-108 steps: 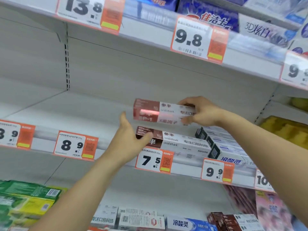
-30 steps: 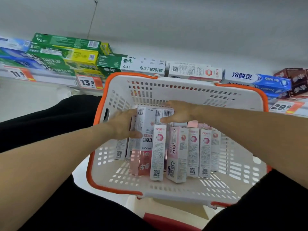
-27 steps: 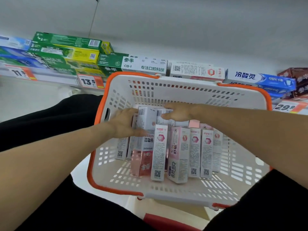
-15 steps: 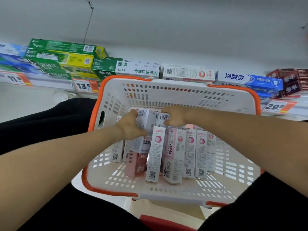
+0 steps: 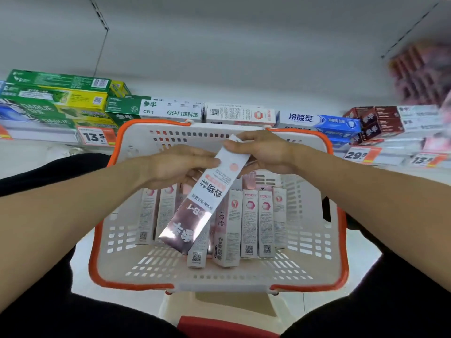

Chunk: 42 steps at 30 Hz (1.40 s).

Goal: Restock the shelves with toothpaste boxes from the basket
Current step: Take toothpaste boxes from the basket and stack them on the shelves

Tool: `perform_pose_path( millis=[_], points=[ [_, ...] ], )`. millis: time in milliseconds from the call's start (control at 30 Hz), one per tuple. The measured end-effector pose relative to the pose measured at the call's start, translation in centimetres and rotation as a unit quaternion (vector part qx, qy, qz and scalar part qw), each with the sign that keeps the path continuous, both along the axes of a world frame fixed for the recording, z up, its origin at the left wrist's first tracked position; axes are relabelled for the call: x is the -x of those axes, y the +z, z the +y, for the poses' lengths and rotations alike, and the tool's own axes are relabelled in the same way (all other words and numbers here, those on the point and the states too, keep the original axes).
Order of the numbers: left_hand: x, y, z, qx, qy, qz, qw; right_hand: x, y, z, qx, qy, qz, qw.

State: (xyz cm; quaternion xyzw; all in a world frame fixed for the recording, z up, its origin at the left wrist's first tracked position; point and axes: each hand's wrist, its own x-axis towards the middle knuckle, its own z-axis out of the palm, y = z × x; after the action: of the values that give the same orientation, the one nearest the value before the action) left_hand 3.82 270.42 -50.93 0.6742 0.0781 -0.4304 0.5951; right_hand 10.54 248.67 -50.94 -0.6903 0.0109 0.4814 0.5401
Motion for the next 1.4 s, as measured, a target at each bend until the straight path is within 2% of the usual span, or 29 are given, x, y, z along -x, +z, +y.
perform_pose_path(
  millis=[33, 100, 200, 333, 567, 733, 900, 1000, 1133, 1333, 1400],
  points=[
    [0.0, 0.2, -0.7, -0.016, -0.005, -0.012, 1.0, 0.0, 0.0, -1.1, 0.006, -0.009, -0.007, 1.0],
    [-0.3, -0.1, -1.6, -0.112, -0.01, -0.069, 0.991, -0.3, 0.1, -3.5, 0.023, -0.034, -0.018, 0.999],
    [-0.4, -1.6, -1.7, -0.249, -0.008, -0.137, 0.959, -0.6, -0.2, -6.9, 0.068, -0.046, -0.041, 0.996],
    [0.0, -3.6, -1.6, -0.316, -0.102, -0.15, 0.931, -0.1, -1.3, -9.9, 0.121, -0.027, -0.054, 0.991],
    [-1.3, -6.4, -1.1, -0.301, -0.131, -0.015, 0.945, 1.8, -3.7, -10.2, 0.144, -0.02, -0.042, 0.988],
    [-1.9, -7.3, -1.7, -0.29, -0.121, 0.021, 0.949, 1.7, -4.1, -10.6, 0.149, -0.027, -0.031, 0.988],
    [-2.6, -6.5, -1.8, -0.333, -0.132, -0.014, 0.933, 1.6, -4.0, -10.0, 0.164, -0.019, -0.033, 0.986],
    [-1.8, -5.6, -1.6, -0.353, -0.159, -0.077, 0.919, 1.5, -3.5, -9.1, 0.162, 0.001, -0.045, 0.986],
    [-0.6, -5.3, -1.4, -0.339, -0.164, -0.107, 0.92, 1.6, -2.3, -8.0, 0.151, 0.033, -0.069, 0.986],
    [-0.6, -2.9, -0.3, -0.28, -0.045, -0.141, 0.948, 1.5, 0.1, -6.9, 0.138, 0.048, -0.146, 0.978],
    [-1.1, -1.2, 0.5, -0.288, -0.017, -0.16, 0.944, 1.2, 1.1, -6.6, 0.13, 0.055, -0.176, 0.974]
  ],
)
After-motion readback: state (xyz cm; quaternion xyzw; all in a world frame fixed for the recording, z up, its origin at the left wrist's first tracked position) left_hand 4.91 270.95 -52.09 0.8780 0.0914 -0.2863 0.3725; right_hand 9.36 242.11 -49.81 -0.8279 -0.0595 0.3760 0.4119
